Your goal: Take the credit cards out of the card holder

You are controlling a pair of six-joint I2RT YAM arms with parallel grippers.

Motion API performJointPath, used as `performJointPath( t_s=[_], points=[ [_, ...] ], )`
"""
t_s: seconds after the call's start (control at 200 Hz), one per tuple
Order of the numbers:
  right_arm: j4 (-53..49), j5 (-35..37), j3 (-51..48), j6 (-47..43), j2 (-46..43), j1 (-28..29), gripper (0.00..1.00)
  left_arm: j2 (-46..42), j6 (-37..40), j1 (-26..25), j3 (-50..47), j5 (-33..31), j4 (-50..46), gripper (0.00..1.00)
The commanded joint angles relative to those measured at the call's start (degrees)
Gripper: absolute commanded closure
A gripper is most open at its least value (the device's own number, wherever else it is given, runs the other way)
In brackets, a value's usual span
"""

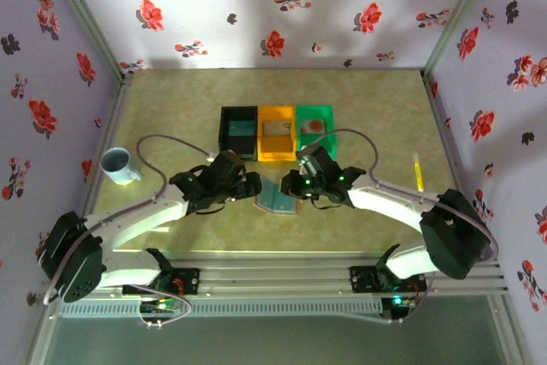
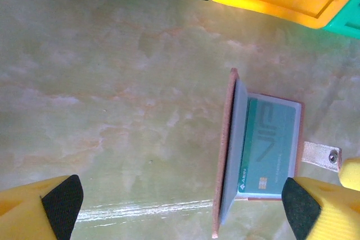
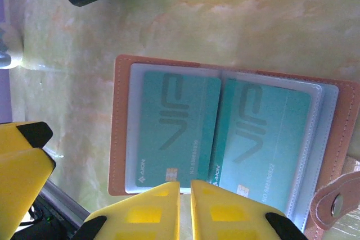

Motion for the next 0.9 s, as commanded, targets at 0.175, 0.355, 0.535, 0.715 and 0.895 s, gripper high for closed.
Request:
performJointPath(
  t_s=[0.175,0.355,0.535,0.715,0.895],
  points=[
    [1.5,1.9,-0.3,1.6,1.8,-0.1,0.88,5.6,2.2,-0.9,6.2,-1.4,-7.8,0.10],
    [0.9,2.7,-0.4,0.9,2.2,-0.2,0.89,9.2,3.2,-1.1,9.6,-1.5,-10.6,0.17],
    [1.4,2.8,-1.1,1.1,2.5,-0.2,0.90,11.2,3.9,-1.4,12.2,-1.8,-12.0,0.29],
    [1.8,3.2,-2.2,1.0,2.5,-0.1,0.93,10.8,3.1,-2.3,14.4,-2.4,-13.2,0.38],
    [2.5,3.9,-3.5,1.0,1.9,-0.1,0.94,11.6,1.9,-4.5,15.8,-2.8,-12.2,0.48]
  ],
)
